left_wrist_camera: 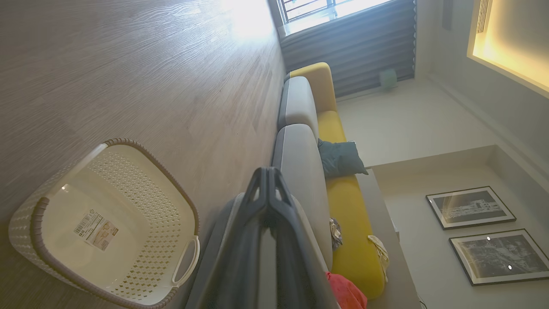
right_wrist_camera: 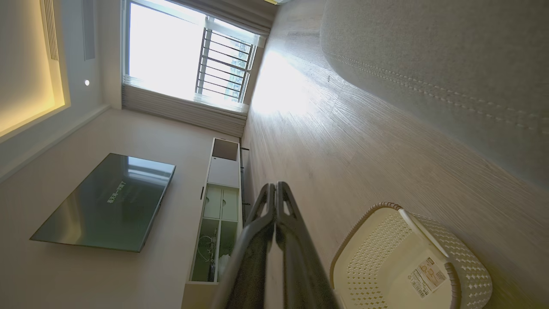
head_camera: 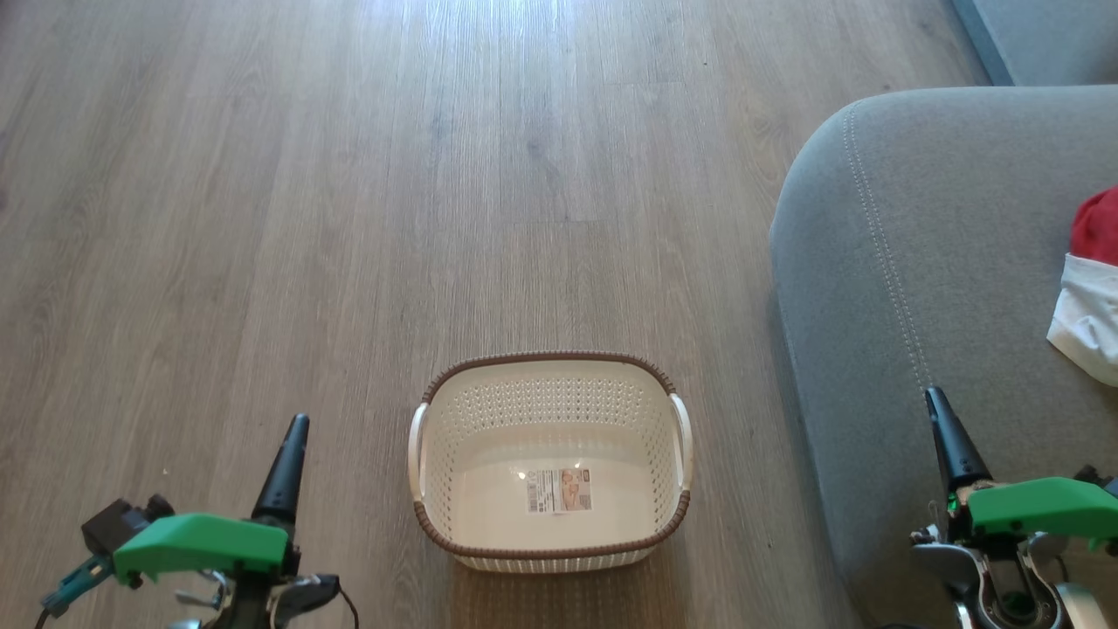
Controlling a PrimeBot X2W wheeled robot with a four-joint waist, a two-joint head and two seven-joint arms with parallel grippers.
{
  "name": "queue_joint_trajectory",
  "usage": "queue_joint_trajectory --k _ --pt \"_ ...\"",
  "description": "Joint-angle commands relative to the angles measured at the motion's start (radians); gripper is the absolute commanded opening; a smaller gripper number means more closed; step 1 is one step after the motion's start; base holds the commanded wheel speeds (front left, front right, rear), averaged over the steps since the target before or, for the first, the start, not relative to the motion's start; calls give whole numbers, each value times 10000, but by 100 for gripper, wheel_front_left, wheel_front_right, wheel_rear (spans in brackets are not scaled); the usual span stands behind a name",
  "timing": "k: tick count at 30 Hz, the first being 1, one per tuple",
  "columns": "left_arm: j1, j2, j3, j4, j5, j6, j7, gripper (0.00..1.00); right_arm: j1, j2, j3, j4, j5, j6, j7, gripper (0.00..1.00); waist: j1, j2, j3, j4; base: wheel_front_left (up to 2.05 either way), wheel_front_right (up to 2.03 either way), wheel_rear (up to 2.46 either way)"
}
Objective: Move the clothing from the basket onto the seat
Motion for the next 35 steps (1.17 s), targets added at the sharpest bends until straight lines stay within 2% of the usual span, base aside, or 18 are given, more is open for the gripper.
queue_joint_trajectory --k 1,24,35 --pt "-615 138 417 -279 -320 -93 77 0 -529 17 82 -301 318 65 119 0 0 0 -3 -9 0 0 0" --pt "-782 127 1052 -207 -2827 -450 804 0 -808 287 -176 -256 2570 80 820 0 0 0 -51 -134 0 0 0" --pt "-789 104 1103 -203 -2871 -460 851 0 -817 298 -188 -254 2632 81 843 0 0 0 -52 -138 0 0 0"
